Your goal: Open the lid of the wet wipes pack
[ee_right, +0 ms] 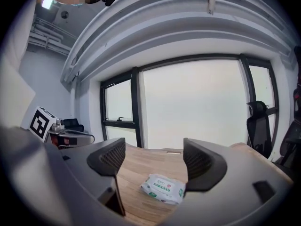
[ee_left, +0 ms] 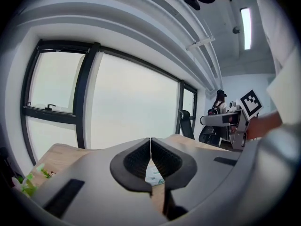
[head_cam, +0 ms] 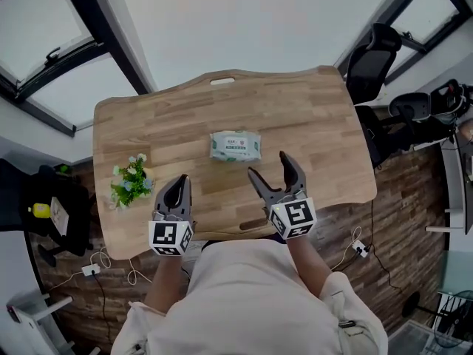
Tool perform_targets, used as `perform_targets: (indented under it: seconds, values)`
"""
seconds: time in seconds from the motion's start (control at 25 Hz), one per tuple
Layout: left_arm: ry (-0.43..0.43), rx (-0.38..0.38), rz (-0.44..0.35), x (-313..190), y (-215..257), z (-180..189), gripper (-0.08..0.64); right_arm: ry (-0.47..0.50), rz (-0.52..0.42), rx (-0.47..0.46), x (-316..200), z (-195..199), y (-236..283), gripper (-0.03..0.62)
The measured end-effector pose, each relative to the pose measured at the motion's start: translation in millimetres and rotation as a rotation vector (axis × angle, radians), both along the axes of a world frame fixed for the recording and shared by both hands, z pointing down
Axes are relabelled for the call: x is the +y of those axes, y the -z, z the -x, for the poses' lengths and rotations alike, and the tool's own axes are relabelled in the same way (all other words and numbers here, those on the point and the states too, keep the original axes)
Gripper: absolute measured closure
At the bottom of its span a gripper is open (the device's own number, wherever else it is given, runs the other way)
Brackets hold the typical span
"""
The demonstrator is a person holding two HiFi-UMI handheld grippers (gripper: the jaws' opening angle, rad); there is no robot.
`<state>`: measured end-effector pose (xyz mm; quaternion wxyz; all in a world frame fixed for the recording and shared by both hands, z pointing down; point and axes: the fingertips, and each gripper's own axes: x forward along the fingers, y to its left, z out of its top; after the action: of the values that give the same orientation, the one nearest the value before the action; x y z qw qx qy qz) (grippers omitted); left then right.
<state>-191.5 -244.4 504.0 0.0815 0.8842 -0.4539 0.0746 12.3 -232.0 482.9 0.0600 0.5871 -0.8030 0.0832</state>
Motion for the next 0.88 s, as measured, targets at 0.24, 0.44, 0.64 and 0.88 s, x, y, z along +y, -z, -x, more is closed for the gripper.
perform_targets:
  seconds: [0.24, 0.44, 0.64, 0.88]
  values:
    - [-0.018, -0.003, 0.038, -15.8, -13.0, -22.2, 0.538, 0.006, 0.035, -0.013, -13.2, -10.6, -11.6, 0.221]
    - [0.026, -0.020, 0.066, -19.3, -21.8, -41.9, 0.538, 0.049, 0.069, -0.038, -23.3, -24.6, -27.1, 0.222]
    - [0.079, -0.041, 0.094, -20.9, -33.5, -57.6, 0.538, 0.121, 0.103, -0.049, -32.9, -30.5, -45.7, 0.224]
    - [0.089, -0.068, 0.108, -25.0, -41.4, -70.8, 0.538, 0.163, 0.117, -0.064, -41.6, -32.9, -57.1, 0.227]
